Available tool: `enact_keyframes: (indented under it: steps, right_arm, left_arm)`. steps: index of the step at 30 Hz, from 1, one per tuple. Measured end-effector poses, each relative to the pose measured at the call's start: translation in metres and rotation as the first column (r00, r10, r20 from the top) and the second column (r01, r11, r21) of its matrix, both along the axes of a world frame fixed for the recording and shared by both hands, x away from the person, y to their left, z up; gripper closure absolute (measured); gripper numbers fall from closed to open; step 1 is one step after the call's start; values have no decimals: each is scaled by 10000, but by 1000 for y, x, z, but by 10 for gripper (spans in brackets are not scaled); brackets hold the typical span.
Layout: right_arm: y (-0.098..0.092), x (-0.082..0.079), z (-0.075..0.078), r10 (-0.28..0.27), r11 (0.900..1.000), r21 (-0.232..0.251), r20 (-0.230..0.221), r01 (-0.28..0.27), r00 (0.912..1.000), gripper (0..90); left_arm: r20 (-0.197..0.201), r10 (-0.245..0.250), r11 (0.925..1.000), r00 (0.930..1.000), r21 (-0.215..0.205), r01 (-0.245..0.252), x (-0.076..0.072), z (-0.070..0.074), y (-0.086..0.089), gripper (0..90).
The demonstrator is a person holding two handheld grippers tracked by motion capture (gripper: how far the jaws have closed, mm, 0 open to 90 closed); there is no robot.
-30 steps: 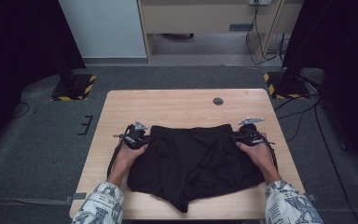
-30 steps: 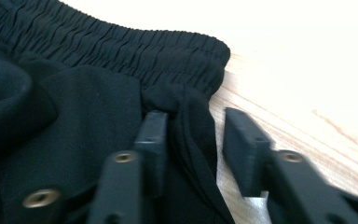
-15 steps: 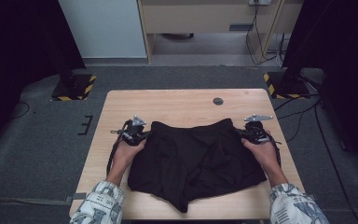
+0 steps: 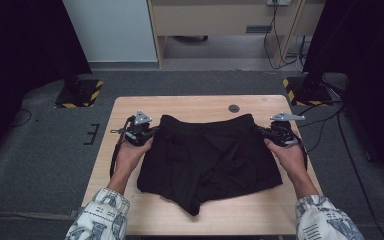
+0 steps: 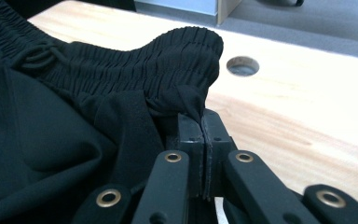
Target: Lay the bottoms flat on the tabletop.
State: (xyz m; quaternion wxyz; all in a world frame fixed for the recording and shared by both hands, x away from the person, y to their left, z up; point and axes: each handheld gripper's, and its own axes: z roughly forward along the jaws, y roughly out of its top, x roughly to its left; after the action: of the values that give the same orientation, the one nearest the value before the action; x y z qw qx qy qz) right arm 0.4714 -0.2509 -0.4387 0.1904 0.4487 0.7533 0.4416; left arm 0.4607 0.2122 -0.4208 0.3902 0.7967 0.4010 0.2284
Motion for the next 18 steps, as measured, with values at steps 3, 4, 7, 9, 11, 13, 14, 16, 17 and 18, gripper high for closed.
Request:
enact_keyframes:
  steps: [3,4,7,9,11,13,14,16,17,18]
  right_arm:
    - [-1,0,7,-33,10000,-53,133,34,9999,889]
    - [-2,1,12,-95,10000,9,250,95,9996,890]
    - [-4,1,18,-126,9999,-60,315,128,9994,890]
    - [-5,1,22,-172,9999,-11,419,173,9990,890]
    - [-5,1,24,-191,9998,10,453,190,9988,890]
    - [-6,2,27,-237,9997,12,478,236,9986,890]
    - [-6,3,30,-351,9994,29,450,350,9984,891]
    - [-7,3,35,-400,9992,43,538,398,9977,891]
    - [-7,3,37,-397,9992,36,592,396,9975,891]
    - [-7,3,39,-405,9992,55,647,402,9971,891]
  left_arm:
    - [107,61,10000,9999,-72,-60,1,6,1,887]
    - [214,99,9999,9997,-111,-97,2,12,0,887]
    - [278,129,9997,9995,-194,-124,2,16,0,887]
    - [428,133,9996,9990,-239,-123,3,22,-1,888]
    - [466,128,9997,9988,-234,-117,3,24,-1,887]
    - [518,153,9994,9985,-305,-138,4,28,-2,887]
    - [569,168,9991,9982,-394,-146,4,31,-3,887]
    - [586,167,9991,9981,-403,-144,4,33,-4,887]
    - [657,150,9993,9977,-343,-128,4,37,-4,887]
    - [657,150,9993,9977,-343,-128,4,37,-4,887]
